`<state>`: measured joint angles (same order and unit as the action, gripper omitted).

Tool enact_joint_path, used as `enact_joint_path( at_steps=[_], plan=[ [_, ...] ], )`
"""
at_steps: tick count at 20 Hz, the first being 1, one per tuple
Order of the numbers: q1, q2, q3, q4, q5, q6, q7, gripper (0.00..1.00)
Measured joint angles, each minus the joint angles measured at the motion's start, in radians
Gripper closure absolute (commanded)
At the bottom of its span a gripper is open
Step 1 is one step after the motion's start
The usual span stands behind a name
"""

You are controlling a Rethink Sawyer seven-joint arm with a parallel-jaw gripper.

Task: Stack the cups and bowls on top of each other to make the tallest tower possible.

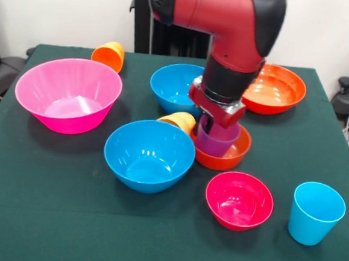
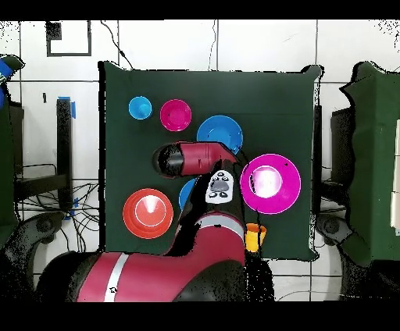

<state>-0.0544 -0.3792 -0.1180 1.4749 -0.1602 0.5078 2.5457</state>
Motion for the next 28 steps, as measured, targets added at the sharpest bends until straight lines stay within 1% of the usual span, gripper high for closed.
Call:
enact_joint_path(
  at_steps=[11, 21, 26, 28],
  plan=[
    [-0.052, -0.005, 0.0, 0.0, -0.056, 0.004, 0.0, 1.0],
    [-0.098, -0.01, 0.011, 0.003, -0.073, 0.007, 0.0, 1.0],
    [-0.121, -0.029, 0.029, 0.039, -0.074, 0.007, 0.0, 1.0],
    [-0.132, -0.056, 0.043, 0.088, -0.075, 0.007, 0.0, 1.0]
  ],
)
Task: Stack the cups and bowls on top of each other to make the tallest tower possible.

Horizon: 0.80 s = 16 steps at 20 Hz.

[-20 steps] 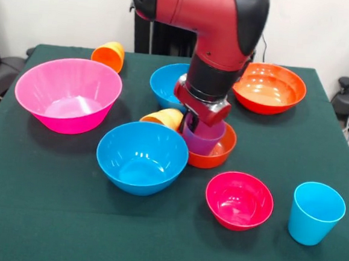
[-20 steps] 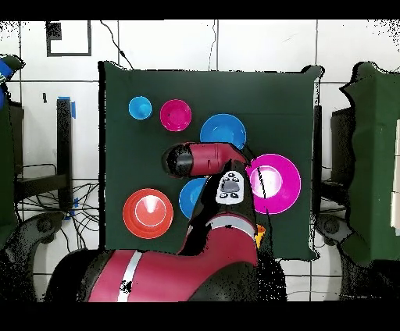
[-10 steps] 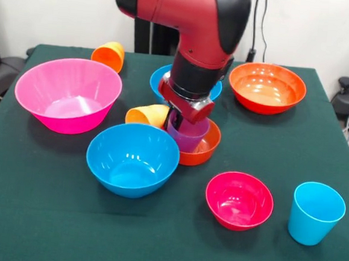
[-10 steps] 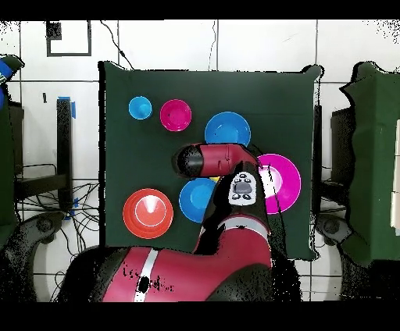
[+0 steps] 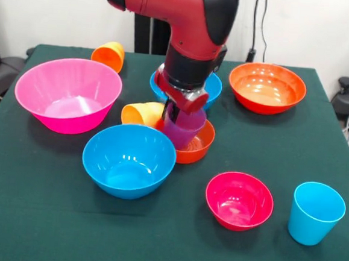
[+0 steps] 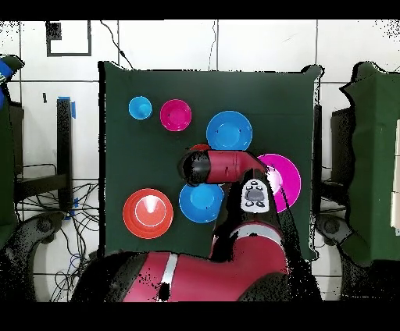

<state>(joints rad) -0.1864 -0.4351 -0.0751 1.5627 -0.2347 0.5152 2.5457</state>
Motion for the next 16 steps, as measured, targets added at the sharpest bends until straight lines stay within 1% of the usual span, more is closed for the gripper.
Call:
enact_joint_path(
  at_steps=[4, 6, 12, 16],
  plan=[
    [-0.009, -0.057, 0.025, 0.09, 0.0, 0.002, 0.0, 1.0],
    [-0.015, -0.118, 0.049, 0.162, 0.0, 0.016, 0.0, 1.0],
    [-0.019, -0.211, 0.089, 0.242, 0.0, 0.032, 0.0, 1.0],
    [-0.053, -0.264, 0.147, 0.282, 0.0, 0.032, 0.0, 1.0]
  ],
)
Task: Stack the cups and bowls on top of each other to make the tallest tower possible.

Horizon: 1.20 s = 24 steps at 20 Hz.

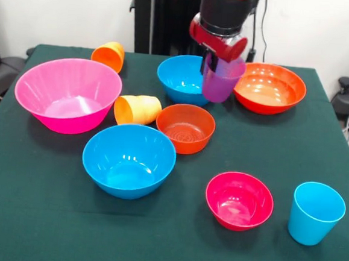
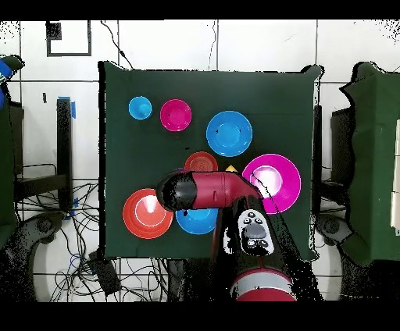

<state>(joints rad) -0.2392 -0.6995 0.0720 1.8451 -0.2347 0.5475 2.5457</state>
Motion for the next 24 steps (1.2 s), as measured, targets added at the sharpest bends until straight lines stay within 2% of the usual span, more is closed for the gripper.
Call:
enact_joint_path(
  at_steps=[5, 9, 11, 13, 15, 16, 20, 22, 24],
  plan=[
    [-0.043, -0.006, 0.034, 0.003, -0.029, -0.003, 0.0, 1.0],
    [-0.081, 0.038, 0.041, -0.023, -0.117, -0.025, -0.001, 1.0],
    [-0.118, 0.055, 0.063, -0.024, -0.151, -0.028, -0.006, 1.0],
    [-0.198, 0.064, 0.112, -0.024, -0.186, -0.029, -0.026, 1.0],
    [-0.225, 0.066, 0.127, -0.027, -0.202, -0.029, -0.036, 1.0],
    [-0.255, 0.074, 0.136, -0.038, -0.232, -0.03, -0.047, 1.0],
    [-0.27, 0.11, 0.118, -0.096, -0.329, -0.044, -0.055, 1.0],
    [-0.272, 0.156, 0.115, -0.148, -0.395, -0.084, -0.055, 1.0],
    [-0.276, 0.186, 0.116, -0.173, -0.413, -0.115, -0.055, 1.0]
  ],
)
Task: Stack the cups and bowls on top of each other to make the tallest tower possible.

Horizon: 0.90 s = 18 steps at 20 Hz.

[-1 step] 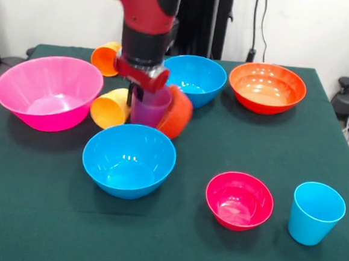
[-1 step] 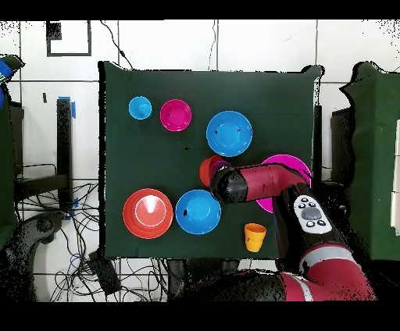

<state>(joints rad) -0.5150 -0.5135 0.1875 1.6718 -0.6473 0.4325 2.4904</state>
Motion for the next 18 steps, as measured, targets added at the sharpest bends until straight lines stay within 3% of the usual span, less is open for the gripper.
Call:
enact_joint_path(
  at_steps=[6, 18],
  plan=[
    [-0.022, 0.046, -0.007, -0.066, -0.034, -0.145, 0.0, 1.0],
    [-0.033, 0.045, -0.005, -0.051, -0.003, -0.154, 0.0, 1.0]
  ],
)
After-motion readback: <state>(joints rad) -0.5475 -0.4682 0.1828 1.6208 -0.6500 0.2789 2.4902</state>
